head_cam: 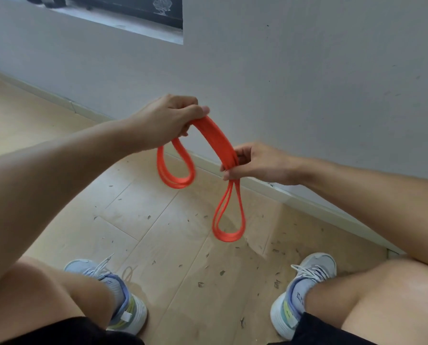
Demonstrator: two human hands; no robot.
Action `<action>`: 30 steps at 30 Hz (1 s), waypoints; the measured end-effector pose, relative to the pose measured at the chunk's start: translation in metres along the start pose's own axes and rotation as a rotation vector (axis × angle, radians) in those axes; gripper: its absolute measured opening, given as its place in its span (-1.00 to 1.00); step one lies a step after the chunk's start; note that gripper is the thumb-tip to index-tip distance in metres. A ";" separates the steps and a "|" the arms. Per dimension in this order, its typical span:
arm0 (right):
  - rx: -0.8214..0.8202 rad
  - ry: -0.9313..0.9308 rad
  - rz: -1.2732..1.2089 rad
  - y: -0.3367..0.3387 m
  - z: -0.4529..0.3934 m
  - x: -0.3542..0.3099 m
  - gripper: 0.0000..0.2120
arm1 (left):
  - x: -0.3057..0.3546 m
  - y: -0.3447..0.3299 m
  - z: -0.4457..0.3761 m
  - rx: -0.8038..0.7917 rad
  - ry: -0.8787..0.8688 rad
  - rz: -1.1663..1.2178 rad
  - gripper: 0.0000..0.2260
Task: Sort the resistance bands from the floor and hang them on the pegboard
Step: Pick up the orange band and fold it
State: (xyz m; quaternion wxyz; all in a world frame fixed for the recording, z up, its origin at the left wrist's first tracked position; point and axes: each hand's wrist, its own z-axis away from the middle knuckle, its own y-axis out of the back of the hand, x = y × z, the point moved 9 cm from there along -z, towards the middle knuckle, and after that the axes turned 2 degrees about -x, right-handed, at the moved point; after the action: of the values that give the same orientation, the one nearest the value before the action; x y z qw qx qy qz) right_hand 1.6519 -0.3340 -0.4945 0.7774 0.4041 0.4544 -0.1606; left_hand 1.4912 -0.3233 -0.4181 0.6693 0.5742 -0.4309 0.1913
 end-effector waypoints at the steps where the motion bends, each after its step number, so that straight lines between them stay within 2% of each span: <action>1: 0.035 0.012 -0.013 0.005 0.000 -0.001 -0.84 | -0.005 0.002 0.001 -0.005 0.019 0.045 -0.66; 5: 0.126 0.038 -0.104 0.024 0.004 -0.006 -0.64 | -0.024 0.001 0.008 -0.084 0.101 0.028 -0.71; 9: 0.157 0.065 -0.052 0.034 0.010 -0.016 -0.69 | -0.045 -0.011 0.017 -0.254 0.204 0.026 -0.71; 15: 0.094 0.081 0.032 0.017 0.007 -0.024 -0.73 | -0.036 -0.036 0.020 -0.316 0.193 0.102 -0.57; 19: 0.035 0.085 0.045 0.000 0.002 -0.024 -0.73 | -0.021 -0.061 0.014 -0.360 0.160 -0.035 -0.56; 23: -0.015 0.052 0.018 -0.006 0.002 -0.018 -0.70 | -0.017 -0.070 0.010 -0.370 0.090 -0.279 -0.73; 30: 0.002 0.024 0.064 0.004 0.003 -0.006 -0.76 | -0.001 -0.069 0.007 -0.351 -0.025 -0.451 -0.68</action>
State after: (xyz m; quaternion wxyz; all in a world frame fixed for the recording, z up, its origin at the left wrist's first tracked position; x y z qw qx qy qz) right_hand 1.6526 -0.3346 -0.4873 0.7761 0.4212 0.4505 -0.1315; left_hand 1.5396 -0.3484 -0.4605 0.7788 0.5331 -0.3272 -0.0471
